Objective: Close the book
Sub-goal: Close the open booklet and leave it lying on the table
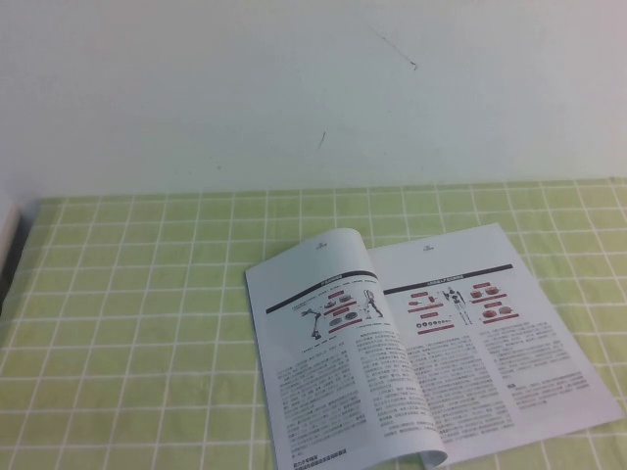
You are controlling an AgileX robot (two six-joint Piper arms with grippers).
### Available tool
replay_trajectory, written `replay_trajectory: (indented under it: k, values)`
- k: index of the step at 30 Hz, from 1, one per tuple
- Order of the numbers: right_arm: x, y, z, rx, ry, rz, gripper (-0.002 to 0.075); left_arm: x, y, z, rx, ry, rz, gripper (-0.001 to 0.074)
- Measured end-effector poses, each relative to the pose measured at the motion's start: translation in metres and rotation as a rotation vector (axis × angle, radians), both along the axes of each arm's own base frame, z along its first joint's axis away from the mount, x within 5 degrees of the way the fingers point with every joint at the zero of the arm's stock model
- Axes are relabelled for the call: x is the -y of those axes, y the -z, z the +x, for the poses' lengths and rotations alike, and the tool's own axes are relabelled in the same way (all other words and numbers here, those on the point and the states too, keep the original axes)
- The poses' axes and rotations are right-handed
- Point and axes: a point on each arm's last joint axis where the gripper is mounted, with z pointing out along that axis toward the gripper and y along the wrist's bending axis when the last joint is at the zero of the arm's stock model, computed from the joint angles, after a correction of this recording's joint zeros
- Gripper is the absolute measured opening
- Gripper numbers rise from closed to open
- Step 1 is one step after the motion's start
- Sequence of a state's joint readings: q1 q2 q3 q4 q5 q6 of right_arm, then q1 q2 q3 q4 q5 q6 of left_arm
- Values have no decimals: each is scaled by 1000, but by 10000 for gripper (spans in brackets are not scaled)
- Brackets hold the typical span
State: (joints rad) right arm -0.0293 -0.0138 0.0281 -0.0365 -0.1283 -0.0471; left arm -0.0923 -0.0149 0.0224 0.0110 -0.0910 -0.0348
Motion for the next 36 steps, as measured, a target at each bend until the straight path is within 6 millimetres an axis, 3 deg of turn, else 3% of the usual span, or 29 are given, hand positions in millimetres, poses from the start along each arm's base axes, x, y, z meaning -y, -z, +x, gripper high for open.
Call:
replay_trajectory:
  k: [4, 10, 22, 25, 27, 32, 36]
  values:
    - [-1, -22, -6, 253, -6, -6, -3, 0, -22, -6, 245, 5, -22, -3]
    - [-1, -39, -15, 460, -12, -10, -3, 0, -36, -13, 425, 13, -48, -4]
    - [-1, -46, -18, 505, -8, -1, -3, -1, -39, -15, 444, 56, -175, -4]
    - [-1, -62, -20, 479, 0, -18, -3, 0, -39, -13, 376, 65, -180, -3]
    - [-1, -77, -24, 452, 4, -24, -3, 0, -50, -13, 309, 64, -180, -3]
    - [-1, -114, -35, 323, 6, -24, -3, -3, -93, -27, 117, 37, -240, -4]
    - [0, -129, -23, 103, 20, -68, -3, -5, -123, -24, -54, 0, -239, -4]
